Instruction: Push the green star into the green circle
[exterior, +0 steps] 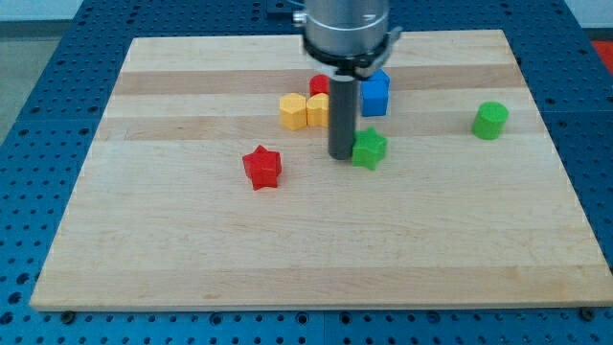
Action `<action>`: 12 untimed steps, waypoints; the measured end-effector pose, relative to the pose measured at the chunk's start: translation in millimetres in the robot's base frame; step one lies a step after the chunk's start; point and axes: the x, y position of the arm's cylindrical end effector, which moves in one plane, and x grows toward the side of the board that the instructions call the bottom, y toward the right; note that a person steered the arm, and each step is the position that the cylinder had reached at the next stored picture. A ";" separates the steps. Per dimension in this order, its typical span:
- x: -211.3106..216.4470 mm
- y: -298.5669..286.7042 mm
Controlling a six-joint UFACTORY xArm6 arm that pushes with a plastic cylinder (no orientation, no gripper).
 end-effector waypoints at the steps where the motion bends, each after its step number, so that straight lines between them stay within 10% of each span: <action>1: 0.0 38.4; 12: 46.1 196.1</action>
